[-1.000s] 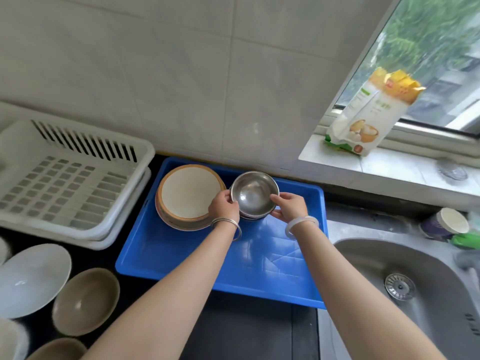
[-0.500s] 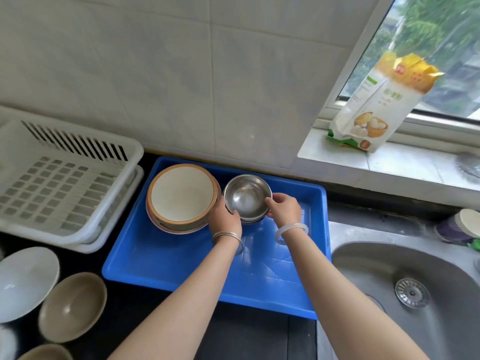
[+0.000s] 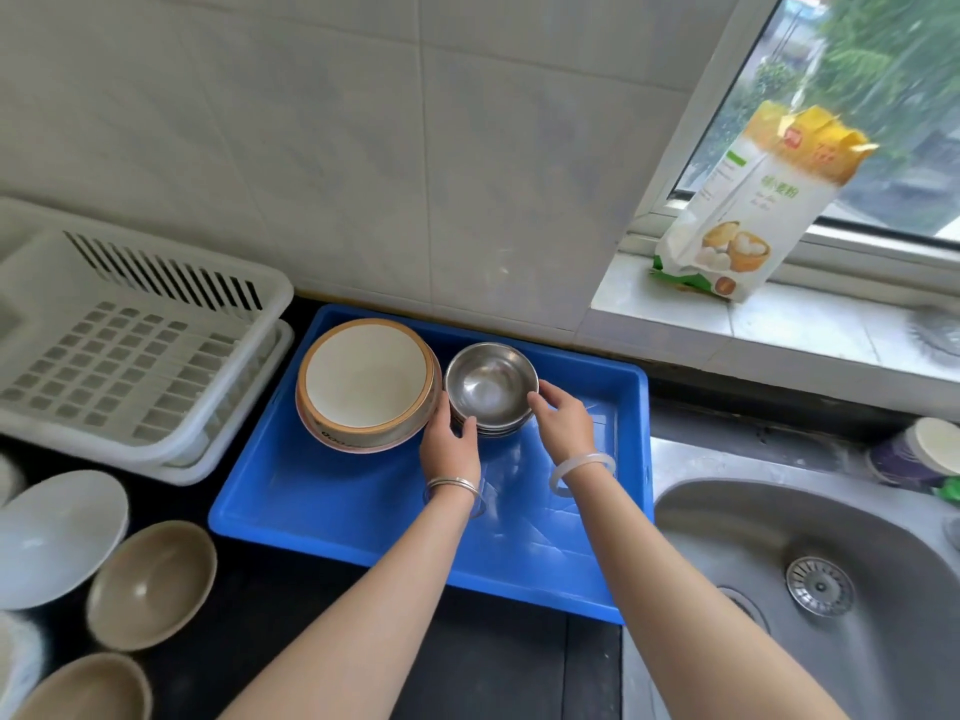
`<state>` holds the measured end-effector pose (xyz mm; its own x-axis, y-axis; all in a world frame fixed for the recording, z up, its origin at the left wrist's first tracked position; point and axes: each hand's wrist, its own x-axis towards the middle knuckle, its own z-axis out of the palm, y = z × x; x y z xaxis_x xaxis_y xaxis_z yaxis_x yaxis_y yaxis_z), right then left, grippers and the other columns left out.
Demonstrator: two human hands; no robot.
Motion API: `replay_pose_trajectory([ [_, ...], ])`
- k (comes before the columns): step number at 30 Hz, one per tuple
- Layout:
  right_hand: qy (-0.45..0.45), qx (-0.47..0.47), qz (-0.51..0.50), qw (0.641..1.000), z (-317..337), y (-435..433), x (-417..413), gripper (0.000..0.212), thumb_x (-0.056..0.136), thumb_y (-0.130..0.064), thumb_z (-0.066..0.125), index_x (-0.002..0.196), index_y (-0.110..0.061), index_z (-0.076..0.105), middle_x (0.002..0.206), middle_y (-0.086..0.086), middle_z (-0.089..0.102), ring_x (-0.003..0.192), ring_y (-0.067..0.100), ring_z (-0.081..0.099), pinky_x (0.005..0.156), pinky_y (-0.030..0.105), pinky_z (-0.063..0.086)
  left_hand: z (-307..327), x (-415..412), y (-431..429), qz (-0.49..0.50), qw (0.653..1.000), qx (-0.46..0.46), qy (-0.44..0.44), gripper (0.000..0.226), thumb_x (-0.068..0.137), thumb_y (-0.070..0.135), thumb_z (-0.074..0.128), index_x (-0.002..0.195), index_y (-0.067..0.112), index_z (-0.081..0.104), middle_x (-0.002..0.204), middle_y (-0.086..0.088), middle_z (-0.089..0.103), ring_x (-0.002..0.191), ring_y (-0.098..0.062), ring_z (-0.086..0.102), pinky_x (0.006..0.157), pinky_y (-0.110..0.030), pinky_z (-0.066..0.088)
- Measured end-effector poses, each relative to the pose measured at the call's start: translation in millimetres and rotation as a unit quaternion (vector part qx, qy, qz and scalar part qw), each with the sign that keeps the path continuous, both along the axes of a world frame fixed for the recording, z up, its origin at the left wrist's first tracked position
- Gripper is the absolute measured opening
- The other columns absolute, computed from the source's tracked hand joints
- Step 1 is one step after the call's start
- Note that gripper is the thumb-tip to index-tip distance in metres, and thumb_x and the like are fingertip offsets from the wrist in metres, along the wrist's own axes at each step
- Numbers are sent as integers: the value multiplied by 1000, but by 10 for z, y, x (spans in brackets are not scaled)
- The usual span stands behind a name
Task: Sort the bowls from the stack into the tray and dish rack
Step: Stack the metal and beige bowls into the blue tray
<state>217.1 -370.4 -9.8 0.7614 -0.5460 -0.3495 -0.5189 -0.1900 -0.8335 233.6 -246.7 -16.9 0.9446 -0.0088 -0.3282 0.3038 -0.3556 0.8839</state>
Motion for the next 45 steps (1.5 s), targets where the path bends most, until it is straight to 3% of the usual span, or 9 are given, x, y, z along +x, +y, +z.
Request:
replay_pose_trajectory([
  [3,3,-20,-10,1000,119,35,-111,42,96,-22,49,137,-11,48,137,9,55,126,23,50,103,33,38,82,-53,158,-28,999,-15,5,49,92,14,50,140,17,39,143,-6,48,127,-23,49,105,-37,41],
  [7,-37,-37,-7,999,277,297,-365,30,96,-22,48,124,-16,58,120,6,64,99,16,59,77,24,43,226,-223,596,-54,998,-13,-3,42,93,14,49,135,14,46,141,-5,49,127,-22,49,101,-31,39],
  [11,-38,6,40,998,330,871,-640,21,95,-22,48,110,-23,63,105,1,66,99,21,63,86,40,52,324,-520,1243,-42,998,22,-30,36,93,18,51,129,15,52,134,-2,56,122,-20,54,92,-21,38],
  [16,-18,51,149,987,208,1774,-856,17,93,-21,48,95,-30,62,90,-6,68,80,13,65,78,32,51,312,-1019,2137,45,997,45,-31,33,90,17,56,123,14,57,129,-4,59,119,-21,55,96,-29,43],
  [20,38,56,246,967,-22,2401,-879,18,94,-27,45,102,-31,61,96,-9,67,84,10,63,76,23,50,195,-1394,2772,138,977,150,-58,34,85,12,63,119,13,59,123,-7,61,115,-24,55,96,-31,42],
  [26,126,5,307,943,-202,3054,-563,46,93,-36,51,137,-23,46,126,1,60,109,20,61,96,41,51,-25,-1749,3355,248,935,247,-47,48,72,-3,72,117,10,62,141,-17,41,131,-34,38,109,-41,29],
  [32,155,49,267,950,-235,3320,-275,49,94,-22,54,140,-15,40,125,12,58,83,19,64,67,28,58,-212,-1830,3573,310,944,113,17,63,78,-3,66,135,10,43,137,-18,43,125,-33,46,107,-43,38],
  [40,100,99,188,972,-87,3327,-426,32,91,-3,51,122,-10,57,116,9,61,90,22,62,56,20,57,-300,-1833,3650,359,930,-24,79,46,85,5,59,129,13,51,125,-10,61,93,-14,57,85,-26,42],
  [45,56,89,231,967,103,3308,-694,24,92,-11,55,112,-18,64,101,3,69,89,15,68,62,17,57,-369,-1820,3731,345,931,-72,100,39,88,3,52,127,8,53,126,-16,60,116,-30,57,101,-46,44],
])
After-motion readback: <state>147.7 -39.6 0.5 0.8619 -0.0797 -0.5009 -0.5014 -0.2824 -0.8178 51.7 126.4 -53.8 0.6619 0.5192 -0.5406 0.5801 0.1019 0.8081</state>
